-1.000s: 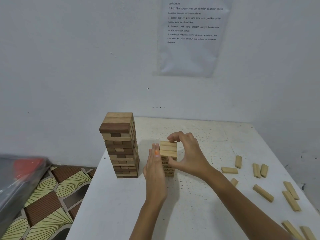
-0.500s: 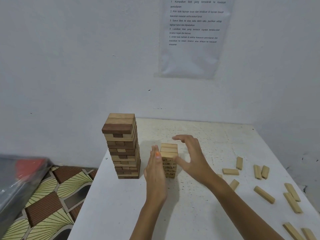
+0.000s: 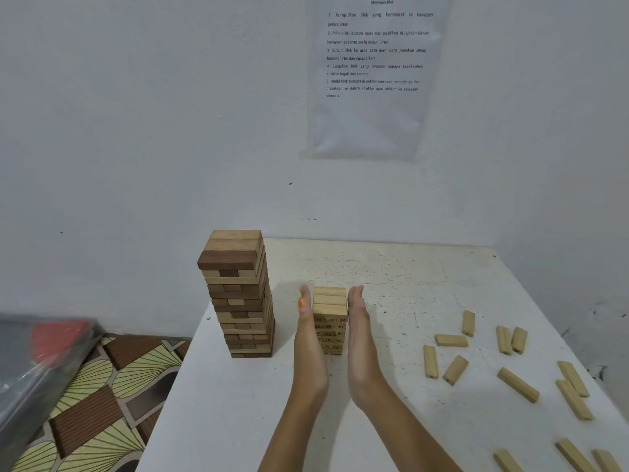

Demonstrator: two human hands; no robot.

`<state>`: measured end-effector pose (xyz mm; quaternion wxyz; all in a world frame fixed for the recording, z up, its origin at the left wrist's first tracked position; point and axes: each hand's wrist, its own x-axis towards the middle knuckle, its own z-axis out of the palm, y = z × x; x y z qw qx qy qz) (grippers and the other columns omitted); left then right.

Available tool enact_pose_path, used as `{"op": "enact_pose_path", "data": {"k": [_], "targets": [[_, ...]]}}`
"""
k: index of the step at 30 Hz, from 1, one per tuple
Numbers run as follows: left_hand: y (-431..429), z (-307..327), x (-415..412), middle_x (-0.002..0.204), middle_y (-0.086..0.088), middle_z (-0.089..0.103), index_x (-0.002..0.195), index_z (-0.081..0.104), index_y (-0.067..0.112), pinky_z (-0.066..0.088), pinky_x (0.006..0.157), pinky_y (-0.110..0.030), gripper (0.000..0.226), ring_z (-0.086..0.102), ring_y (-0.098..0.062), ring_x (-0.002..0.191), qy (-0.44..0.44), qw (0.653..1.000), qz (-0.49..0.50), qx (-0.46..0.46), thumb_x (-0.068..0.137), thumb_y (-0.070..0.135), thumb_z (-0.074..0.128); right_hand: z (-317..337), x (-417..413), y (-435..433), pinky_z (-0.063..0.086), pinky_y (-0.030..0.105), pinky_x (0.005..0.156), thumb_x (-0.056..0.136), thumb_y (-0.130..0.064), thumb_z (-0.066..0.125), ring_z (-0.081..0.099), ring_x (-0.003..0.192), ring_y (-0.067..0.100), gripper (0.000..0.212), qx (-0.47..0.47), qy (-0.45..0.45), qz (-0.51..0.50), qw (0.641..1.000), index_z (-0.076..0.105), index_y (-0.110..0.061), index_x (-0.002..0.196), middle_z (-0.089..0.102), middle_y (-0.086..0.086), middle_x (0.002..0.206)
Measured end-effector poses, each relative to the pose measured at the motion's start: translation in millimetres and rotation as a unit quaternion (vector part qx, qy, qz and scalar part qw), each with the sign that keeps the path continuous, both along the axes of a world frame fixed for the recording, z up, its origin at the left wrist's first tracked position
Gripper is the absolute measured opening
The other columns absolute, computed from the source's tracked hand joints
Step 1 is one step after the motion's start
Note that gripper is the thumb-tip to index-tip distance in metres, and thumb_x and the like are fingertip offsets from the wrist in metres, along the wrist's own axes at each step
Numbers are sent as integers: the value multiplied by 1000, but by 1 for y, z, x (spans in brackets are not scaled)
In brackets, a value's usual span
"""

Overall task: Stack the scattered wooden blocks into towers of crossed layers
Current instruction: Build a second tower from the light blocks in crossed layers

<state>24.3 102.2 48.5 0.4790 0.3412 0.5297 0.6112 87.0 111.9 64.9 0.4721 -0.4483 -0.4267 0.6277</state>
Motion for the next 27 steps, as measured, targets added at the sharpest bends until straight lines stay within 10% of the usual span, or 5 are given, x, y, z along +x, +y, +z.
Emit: {"op": "enact_pose_path", "data": {"k": [6,10,24,27], "targets": [[1,-5,2,125,46,21,137,18,50,11,106,-15,38,16,45,98,-1,1000,6,-2,100,49,14,-9,-4,1,20,26,115,96,-63,14,34,127,-16,51,-5,-8,23,1000,28,-48,143,30,-24,151],[5,-14,9,139,44,17,141,24,55,8,115,-25,42,13,28,125,15,999,8,-30,99,59,21,5,-3,-6,26,5,97,104,-41,11,35,92,-35,26,-17,-15,25,999,31,-52,115,31,-27,138],[-3,4,2,128,40,17,145,24,44,11,104,-16,46,12,39,104,3,1000,10,-24,101,48,13,-20,-7,8,18,18,105,96,-62,15,33,122,-13,59,-30,-4,21,999,24,-40,150,33,-23,148],[-4,5,2,136,35,12,146,22,45,8,109,-19,48,7,23,124,10,1000,8,-28,99,52,15,-21,-7,9,12,22,108,99,-57,13,22,124,-12,53,-30,-6,11,999,14,-42,151,23,-26,146]]}}
